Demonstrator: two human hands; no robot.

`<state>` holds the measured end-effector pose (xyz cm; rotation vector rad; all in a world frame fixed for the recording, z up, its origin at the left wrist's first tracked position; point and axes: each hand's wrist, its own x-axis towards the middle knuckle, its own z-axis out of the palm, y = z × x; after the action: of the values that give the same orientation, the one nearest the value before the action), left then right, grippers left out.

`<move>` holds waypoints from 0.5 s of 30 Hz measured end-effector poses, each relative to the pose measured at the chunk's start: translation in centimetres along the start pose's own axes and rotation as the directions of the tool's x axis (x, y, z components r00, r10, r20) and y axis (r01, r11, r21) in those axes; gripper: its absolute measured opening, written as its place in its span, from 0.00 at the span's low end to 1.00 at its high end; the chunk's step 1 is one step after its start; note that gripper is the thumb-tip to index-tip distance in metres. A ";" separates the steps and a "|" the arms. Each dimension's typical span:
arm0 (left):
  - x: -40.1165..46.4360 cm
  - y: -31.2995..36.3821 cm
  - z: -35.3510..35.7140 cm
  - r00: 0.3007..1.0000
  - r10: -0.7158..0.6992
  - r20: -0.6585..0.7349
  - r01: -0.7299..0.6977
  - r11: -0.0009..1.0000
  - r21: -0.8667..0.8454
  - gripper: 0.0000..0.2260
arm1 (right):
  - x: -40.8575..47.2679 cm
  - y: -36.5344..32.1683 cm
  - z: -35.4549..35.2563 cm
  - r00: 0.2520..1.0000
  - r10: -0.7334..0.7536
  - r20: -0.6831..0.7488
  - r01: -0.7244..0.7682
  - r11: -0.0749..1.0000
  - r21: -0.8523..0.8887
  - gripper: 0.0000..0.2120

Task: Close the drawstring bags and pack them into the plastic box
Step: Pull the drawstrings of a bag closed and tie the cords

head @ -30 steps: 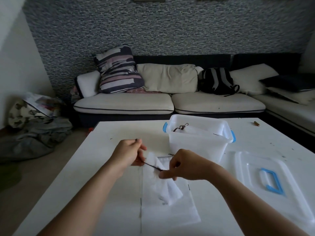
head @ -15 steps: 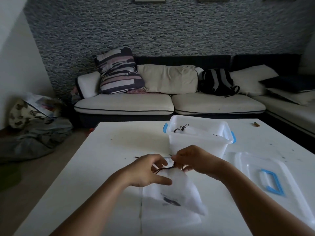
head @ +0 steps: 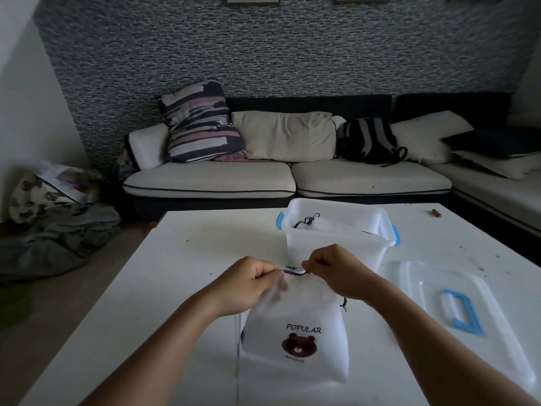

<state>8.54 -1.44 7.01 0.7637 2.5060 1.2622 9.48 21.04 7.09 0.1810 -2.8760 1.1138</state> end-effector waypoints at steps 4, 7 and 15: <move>-0.2 0.4 0.3 0.986 0.057 -0.157 -0.052 0.998 0.035 0.20 | 0.0 -0.5 0.3 0.999 -0.027 -0.021 0.024 0.989 -0.149 0.23; -0.2 1.3 0.6 0.980 0.077 -0.183 -0.096 0.991 -0.097 0.18 | 0.0 -1.1 0.8 0.998 -0.047 -0.042 0.037 0.974 -0.225 0.23; -0.2 2.1 0.8 0.987 -0.154 -0.036 0.119 0.872 -0.474 0.18 | -0.5 -2.9 1.0 0.997 -0.081 -0.016 0.082 0.982 0.173 0.05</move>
<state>9.75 0.06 8.19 0.4186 2.1128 1.7720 10.34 18.26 8.27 0.2974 -2.7349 1.3451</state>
